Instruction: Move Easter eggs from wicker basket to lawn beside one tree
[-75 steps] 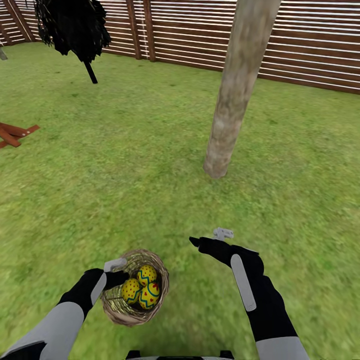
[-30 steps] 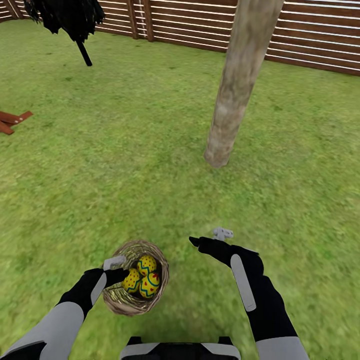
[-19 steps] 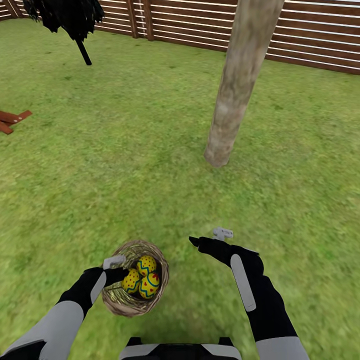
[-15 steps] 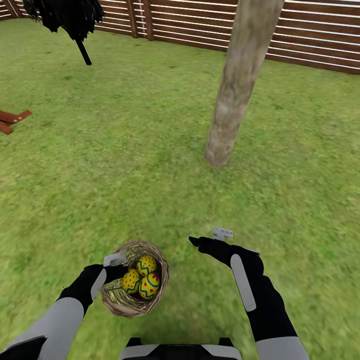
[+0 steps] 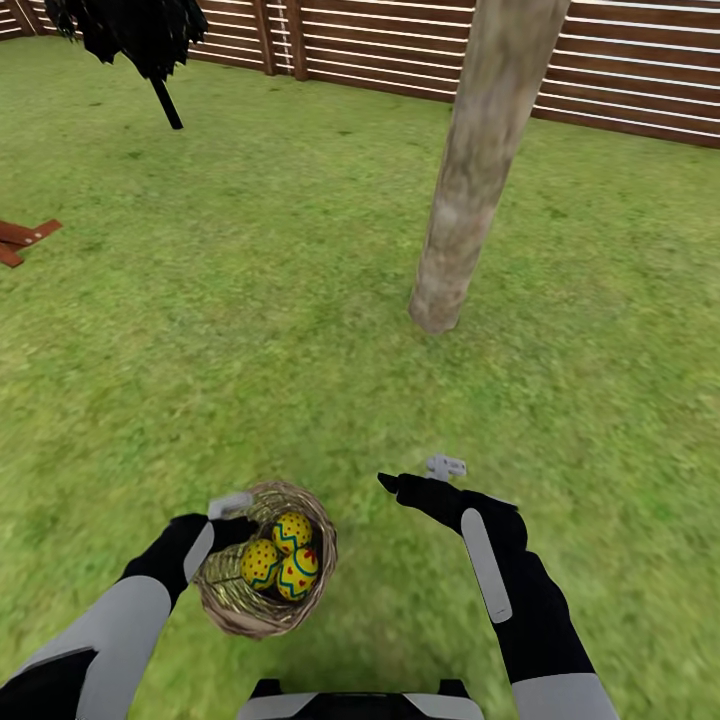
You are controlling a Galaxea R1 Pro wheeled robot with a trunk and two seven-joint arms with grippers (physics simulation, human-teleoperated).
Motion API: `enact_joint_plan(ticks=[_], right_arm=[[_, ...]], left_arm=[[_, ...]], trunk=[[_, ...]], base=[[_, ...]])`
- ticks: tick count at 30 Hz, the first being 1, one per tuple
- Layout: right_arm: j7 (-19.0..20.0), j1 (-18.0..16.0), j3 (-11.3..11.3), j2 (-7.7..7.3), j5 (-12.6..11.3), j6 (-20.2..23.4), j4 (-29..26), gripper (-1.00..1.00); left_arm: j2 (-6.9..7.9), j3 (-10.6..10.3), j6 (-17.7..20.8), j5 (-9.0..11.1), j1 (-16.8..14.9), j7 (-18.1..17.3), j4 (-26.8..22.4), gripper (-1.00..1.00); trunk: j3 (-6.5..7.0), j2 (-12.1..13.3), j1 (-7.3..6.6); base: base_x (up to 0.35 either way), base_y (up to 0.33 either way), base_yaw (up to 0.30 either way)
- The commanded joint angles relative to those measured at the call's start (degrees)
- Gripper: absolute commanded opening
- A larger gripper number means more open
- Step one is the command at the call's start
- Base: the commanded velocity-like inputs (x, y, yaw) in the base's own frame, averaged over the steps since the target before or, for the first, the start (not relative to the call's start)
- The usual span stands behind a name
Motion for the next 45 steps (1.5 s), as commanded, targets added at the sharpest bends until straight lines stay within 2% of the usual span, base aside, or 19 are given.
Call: enact_joint_plan(ticks=[1, 45], right_arm=[[0.3, -0.03, -0.08, 0.03, 0.33, 0.24, -0.05, 1.0], [0.18, -0.03, -0.08, 0.03, 0.33, -0.15, 1.66, 1.0]], left_arm=[[-0.03, 0.37, 0.42, -0.02, -0.02, -0.18, 0.17, 1.0], [-0.6, -0.22, -0.38, -0.36, -0.02, 0.01, 0.58, 1.0]], trunk=[[-0.23, -0.47, 0.24], [-8.13, -18.12, 9.9]], base=[[0.0, 0.0, 0.0], [0.0, 0.0, 0.0]])
